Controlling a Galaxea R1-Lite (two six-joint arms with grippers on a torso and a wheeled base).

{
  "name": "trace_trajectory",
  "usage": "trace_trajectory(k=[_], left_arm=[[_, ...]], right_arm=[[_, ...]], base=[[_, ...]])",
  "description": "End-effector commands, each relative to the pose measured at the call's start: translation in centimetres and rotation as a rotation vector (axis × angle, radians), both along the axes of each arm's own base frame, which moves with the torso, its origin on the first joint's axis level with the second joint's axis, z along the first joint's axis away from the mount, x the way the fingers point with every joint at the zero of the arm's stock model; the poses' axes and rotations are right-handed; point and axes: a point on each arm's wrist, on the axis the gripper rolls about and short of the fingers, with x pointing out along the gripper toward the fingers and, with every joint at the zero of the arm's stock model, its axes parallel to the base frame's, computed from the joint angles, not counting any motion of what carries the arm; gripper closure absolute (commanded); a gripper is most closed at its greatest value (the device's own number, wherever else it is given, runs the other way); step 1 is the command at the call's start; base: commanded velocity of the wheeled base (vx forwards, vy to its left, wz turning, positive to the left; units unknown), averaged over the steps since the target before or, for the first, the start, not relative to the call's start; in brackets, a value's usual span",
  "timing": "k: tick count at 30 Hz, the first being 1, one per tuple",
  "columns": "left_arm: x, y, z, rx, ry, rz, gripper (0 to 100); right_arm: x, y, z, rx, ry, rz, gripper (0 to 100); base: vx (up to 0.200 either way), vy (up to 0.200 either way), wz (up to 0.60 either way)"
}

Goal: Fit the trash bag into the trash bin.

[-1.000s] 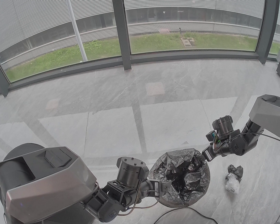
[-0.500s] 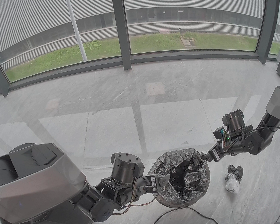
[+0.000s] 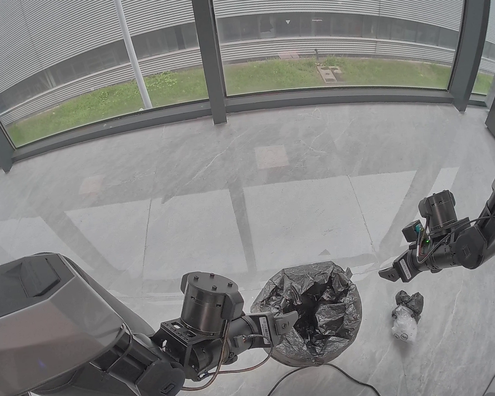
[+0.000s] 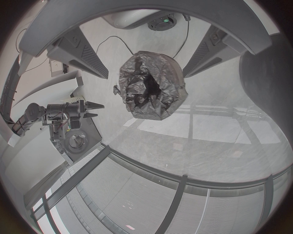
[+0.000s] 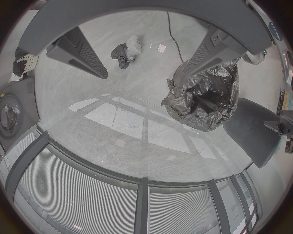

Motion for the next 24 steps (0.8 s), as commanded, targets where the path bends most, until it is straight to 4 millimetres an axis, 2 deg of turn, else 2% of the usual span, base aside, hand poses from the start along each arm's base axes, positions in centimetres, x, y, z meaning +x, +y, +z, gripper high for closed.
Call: trace_trajectory(k=[1,13,20,24], left_arm=[[-0.4,0.2,0.5,-0.009,-0.007,-0.002,0],[-0.9,0.5,0.5,0.003,0.001,-0.003,0],[-1.5,0.0,0.1,0.019,0.001,-0.012,0],[-1.3,-0.2,0.5,0.009,-0.013,0.0,0]], right_arm=[[0.1,-0.4,0.0,0.0,0.0,-0.012,0],[0.5,-2.3,-0.4,0.002,0.008,-0.067,0],[0.5,-2.7,-1.0,0.001,0.025,-0.079,0],[0.9,-2.7,-1.0,0.004,0.019,-0.077,0]], base=[[0.0,-0.2,0.0],[0.0,-0.2,0.0],[0.0,-0.2,0.0],[0.0,0.0,0.0]])
